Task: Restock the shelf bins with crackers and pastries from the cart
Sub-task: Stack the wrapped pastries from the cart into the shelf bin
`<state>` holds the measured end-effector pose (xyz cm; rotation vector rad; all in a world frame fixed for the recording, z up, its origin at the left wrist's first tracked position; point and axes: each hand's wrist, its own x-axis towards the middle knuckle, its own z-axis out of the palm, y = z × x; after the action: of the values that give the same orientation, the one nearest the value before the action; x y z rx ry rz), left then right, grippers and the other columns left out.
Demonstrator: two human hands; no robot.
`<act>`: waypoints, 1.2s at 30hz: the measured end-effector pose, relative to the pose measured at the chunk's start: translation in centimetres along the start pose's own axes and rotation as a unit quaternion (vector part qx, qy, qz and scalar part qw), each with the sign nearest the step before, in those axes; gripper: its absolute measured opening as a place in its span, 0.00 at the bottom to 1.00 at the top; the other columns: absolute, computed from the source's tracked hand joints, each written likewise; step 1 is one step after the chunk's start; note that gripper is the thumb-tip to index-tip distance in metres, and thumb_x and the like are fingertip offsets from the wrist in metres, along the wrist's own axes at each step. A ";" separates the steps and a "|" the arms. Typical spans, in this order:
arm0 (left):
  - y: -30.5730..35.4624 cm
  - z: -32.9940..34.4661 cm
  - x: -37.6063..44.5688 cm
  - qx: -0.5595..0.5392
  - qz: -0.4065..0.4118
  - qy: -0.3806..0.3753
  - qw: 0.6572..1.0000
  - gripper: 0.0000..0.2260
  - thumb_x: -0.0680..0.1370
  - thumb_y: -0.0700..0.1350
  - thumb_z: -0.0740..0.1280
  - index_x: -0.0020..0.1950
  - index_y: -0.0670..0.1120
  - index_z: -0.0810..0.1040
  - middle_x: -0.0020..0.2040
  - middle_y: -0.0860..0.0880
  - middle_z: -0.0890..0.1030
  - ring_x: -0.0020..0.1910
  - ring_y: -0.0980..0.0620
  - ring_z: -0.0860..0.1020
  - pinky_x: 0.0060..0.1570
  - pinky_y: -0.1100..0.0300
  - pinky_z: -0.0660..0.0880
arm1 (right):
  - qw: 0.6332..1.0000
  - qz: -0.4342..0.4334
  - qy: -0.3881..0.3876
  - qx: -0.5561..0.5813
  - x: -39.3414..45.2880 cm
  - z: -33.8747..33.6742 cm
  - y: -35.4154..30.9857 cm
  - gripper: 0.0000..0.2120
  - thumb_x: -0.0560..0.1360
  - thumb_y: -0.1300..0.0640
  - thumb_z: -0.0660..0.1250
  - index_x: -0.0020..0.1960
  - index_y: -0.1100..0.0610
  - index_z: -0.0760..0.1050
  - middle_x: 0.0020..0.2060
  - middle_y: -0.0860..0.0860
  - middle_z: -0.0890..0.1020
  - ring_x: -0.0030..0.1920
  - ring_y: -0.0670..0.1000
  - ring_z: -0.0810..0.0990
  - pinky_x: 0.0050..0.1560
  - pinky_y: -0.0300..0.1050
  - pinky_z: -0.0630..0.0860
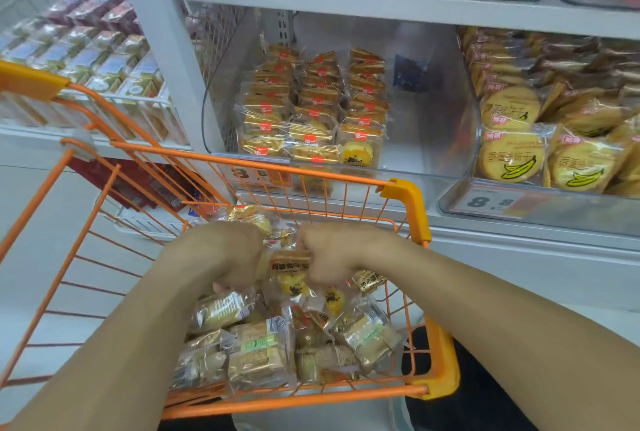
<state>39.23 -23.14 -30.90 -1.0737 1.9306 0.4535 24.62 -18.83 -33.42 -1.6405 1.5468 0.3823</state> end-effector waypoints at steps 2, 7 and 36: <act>-0.9 0.1 0.2 -0.027 0.019 0.037 0.999 0.10 0.77 0.37 0.63 0.52 0.44 0.83 0.51 0.47 0.84 0.47 0.49 0.81 0.45 0.58 0.77 | 0.998 -0.007 0.031 0.049 0.0 -0.1 0.2 0.12 0.77 0.56 0.68 0.55 0.62 0.72 0.38 0.55 0.82 0.33 0.55 0.80 0.26 0.39 0.70; -2.7 -0.6 -0.9 -0.180 0.128 0.111 0.969 0.07 0.79 0.44 0.67 0.42 0.54 0.76 0.39 0.54 0.79 0.38 0.55 0.76 0.42 0.57 0.75 | 0.992 -0.026 0.094 0.080 -2.9 -1.5 0.6 0.22 0.76 0.47 0.70 0.64 0.56 0.69 0.45 0.52 0.82 0.40 0.53 0.80 0.38 0.48 0.75; 2.5 -2.4 -3.0 -0.592 0.321 0.499 0.546 0.03 0.82 0.40 0.60 0.49 0.46 0.71 0.36 0.56 0.81 0.33 0.62 0.77 0.32 0.71 0.72 | 0.553 -0.206 -0.018 0.807 -6.4 -4.6 4.1 0.31 0.72 0.51 0.68 0.74 0.60 0.71 0.66 0.68 0.77 0.63 0.74 0.76 0.62 0.74 0.72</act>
<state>36.70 -21.79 -27.30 -1.5354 3.0925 2.2249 18.09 -17.45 -27.55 -0.3224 0.6896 -1.0443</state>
